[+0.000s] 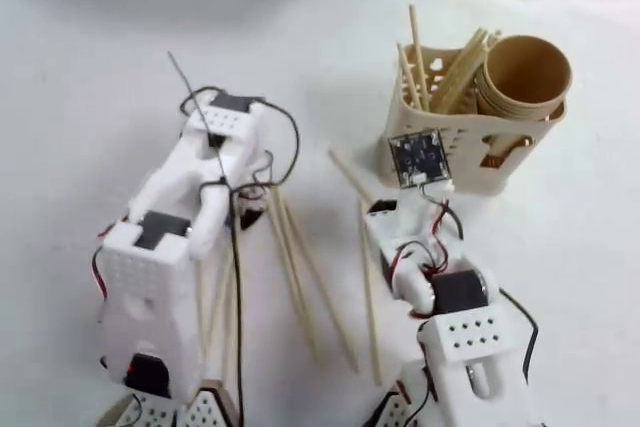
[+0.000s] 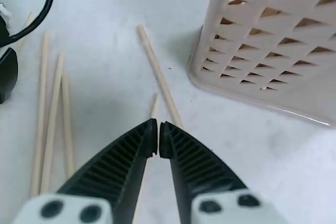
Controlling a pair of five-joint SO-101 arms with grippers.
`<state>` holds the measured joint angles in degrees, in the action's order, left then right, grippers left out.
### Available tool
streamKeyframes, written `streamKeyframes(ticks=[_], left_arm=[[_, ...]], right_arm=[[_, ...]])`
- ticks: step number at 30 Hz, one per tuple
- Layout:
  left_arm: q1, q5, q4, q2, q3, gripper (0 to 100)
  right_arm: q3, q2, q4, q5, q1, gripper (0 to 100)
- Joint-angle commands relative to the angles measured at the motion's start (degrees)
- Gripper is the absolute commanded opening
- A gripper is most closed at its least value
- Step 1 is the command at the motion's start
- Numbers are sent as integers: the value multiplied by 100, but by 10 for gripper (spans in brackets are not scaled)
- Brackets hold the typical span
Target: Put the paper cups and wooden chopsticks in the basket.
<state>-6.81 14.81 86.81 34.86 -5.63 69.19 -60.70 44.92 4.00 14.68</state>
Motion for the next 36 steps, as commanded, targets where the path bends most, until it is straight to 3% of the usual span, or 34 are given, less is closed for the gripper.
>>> streamKeyframes(ticks=[1,14,20,27,36], left_arm=[[92,-264,211,-215,-316,24],[101,-1415,1319,-1938,-2084,23],[66,-1978,1292,-2457,-2840,23],[-549,-2224,1266,-2624,-4229,23],[-1270,-2180,501,-2598,-5881,22]], right_arm=[[-44,-127,-101,-9,-66,21],[-53,-127,-101,-9,-110,21],[-53,-127,-66,-9,-374,19],[-44,-127,163,70,-374,18],[-35,-75,778,1064,-330,18]])
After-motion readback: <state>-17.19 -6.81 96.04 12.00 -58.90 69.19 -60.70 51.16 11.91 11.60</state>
